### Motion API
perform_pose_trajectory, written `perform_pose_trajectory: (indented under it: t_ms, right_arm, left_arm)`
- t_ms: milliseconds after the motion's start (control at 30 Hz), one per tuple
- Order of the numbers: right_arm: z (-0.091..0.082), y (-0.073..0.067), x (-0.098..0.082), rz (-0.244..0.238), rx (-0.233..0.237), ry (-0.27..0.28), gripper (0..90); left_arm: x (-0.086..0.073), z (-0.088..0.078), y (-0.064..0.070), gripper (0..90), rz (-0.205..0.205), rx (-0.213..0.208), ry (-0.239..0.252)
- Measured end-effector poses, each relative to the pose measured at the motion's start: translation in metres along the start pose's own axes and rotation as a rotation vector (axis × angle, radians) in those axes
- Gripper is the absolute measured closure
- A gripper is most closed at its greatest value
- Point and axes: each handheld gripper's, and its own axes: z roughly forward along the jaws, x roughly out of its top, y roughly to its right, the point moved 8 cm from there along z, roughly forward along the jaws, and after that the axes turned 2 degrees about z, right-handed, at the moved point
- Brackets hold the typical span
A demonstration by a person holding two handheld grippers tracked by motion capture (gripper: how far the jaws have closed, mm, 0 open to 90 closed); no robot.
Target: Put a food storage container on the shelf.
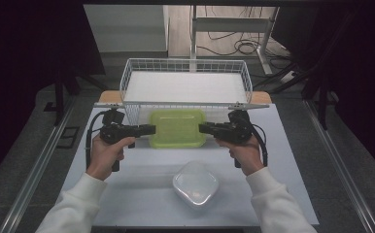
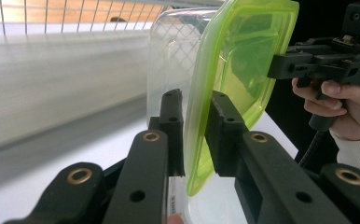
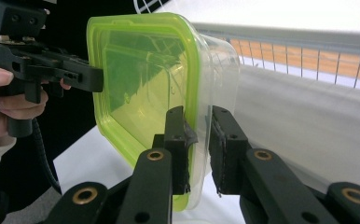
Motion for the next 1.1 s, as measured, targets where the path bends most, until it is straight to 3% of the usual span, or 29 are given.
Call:
perform_pose_trajectory:
  t_ms: [633,1100]
  right_arm:
    - [-0.014,-0.005,0.042,-0.036,-0.013,0.056,77.4]
    - [-0.011,0.008,0.068,-0.013,-0.025,0.072,77.4]
  left_arm:
    - [0.043,-0.005,0.008,78.2,0.039,-0.001,0.034]
    - [0.073,0.004,-0.002,78.5,0.044,-0.007,0.034]
